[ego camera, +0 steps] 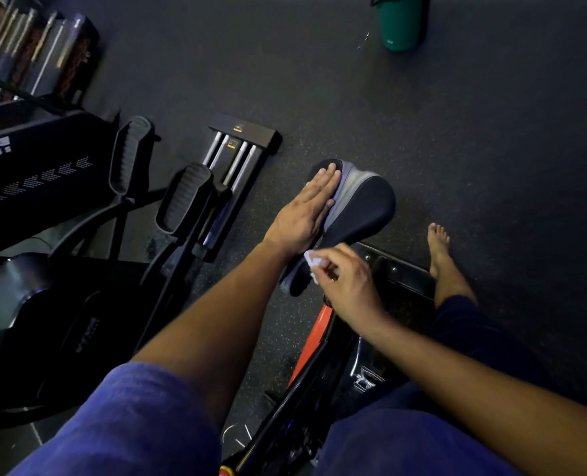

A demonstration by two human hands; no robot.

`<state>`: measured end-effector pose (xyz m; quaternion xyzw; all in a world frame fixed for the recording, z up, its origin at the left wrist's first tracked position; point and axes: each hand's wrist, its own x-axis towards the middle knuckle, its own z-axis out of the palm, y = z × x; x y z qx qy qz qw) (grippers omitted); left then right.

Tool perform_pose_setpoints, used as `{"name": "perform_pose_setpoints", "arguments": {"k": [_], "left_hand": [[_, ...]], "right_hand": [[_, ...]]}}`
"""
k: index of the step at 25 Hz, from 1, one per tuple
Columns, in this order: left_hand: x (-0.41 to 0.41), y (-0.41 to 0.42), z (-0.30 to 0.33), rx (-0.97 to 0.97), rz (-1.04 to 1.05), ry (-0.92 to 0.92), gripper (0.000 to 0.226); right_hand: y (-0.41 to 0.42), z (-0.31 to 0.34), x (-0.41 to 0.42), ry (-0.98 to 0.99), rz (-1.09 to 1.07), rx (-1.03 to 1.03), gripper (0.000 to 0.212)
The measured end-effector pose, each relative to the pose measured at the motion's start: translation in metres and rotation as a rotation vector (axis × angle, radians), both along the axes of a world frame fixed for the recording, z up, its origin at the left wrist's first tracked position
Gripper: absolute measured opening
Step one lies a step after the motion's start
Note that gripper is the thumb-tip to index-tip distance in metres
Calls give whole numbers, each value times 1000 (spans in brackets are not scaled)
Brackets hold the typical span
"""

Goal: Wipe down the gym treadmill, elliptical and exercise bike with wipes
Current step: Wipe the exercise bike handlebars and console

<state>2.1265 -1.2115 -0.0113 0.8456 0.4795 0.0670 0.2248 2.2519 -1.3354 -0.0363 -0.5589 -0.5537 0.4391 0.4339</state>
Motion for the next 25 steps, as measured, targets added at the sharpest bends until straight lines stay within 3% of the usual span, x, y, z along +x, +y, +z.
{"name": "perform_pose_setpoints", "arguments": {"k": [6, 10, 15, 19, 22, 25], "left_hand": [[-3, 1, -4, -3, 0, -13, 50], [-3, 2, -4, -21, 11, -10, 51], [-2, 3, -1, -58, 16, 17, 51], [0, 3, 1, -78, 22, 24, 52], [6, -2, 6, -123, 115, -27, 51], [-1, -26, 12, -130, 285, -135, 48]], "right_hand": [[71, 16, 70, -417, 34, 128, 22], [114, 25, 94, -572, -23, 112, 18], [88, 20, 92, -607, 40, 198, 17], [43, 34, 72, -706, 301, 154, 21], [32, 27, 58, -572, 441, 66, 16], [45, 23, 64, -454, 410, 14, 16]]}}
